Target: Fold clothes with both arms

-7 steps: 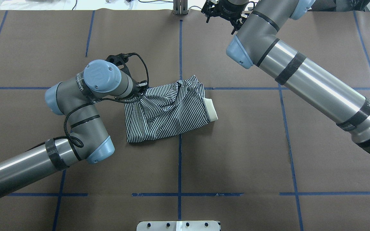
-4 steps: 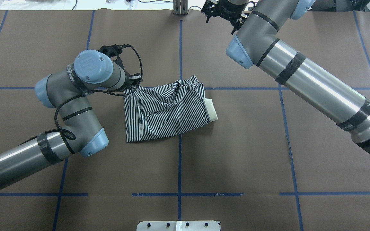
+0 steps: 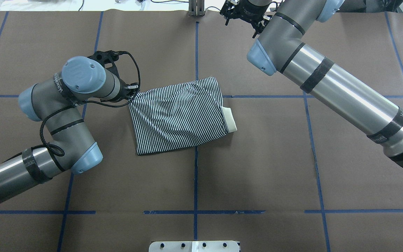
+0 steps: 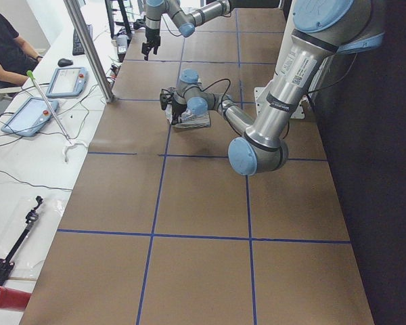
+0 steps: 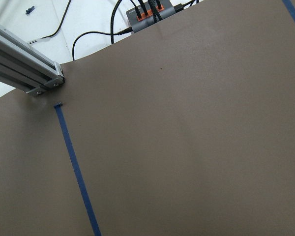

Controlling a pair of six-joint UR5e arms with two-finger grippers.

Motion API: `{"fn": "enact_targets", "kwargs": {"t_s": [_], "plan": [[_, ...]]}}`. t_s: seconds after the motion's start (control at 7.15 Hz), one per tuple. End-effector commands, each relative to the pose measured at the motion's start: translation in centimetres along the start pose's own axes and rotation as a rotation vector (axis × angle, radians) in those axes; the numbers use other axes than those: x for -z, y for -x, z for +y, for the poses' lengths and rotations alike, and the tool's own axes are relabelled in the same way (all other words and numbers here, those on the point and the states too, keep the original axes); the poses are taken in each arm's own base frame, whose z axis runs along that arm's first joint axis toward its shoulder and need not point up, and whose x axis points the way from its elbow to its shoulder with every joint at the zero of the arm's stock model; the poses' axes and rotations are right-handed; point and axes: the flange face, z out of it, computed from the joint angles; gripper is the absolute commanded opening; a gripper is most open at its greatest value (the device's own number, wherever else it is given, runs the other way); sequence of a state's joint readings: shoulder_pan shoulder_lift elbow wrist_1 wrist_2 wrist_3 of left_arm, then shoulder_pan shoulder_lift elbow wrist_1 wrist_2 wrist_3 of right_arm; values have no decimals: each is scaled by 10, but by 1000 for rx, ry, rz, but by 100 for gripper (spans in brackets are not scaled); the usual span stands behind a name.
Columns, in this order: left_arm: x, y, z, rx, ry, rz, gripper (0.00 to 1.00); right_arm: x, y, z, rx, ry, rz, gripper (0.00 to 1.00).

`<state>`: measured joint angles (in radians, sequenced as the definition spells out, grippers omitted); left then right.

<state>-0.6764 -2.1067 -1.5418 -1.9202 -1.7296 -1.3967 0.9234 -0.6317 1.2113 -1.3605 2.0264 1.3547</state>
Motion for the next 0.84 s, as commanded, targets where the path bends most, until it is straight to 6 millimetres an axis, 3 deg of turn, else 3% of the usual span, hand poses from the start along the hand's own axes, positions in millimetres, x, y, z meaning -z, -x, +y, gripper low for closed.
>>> {"fn": "enact_targets", "kwargs": {"t_s": [0.0,0.42,0.56,0.7], "plan": [[-3,3,-1,8,-4,-7,6,-1,-3,-1,-1,1,1,100],[0,12,-22,7,-30,-16,13,-3,-11,0,-1,0,4,100],[-1,14,-27,-10,-35,-20,70,-5,-14,-1,-3,0,6,100],[-4,16,-30,-21,-48,-29,100,-7,-15,1,0,3,11,100]]}}
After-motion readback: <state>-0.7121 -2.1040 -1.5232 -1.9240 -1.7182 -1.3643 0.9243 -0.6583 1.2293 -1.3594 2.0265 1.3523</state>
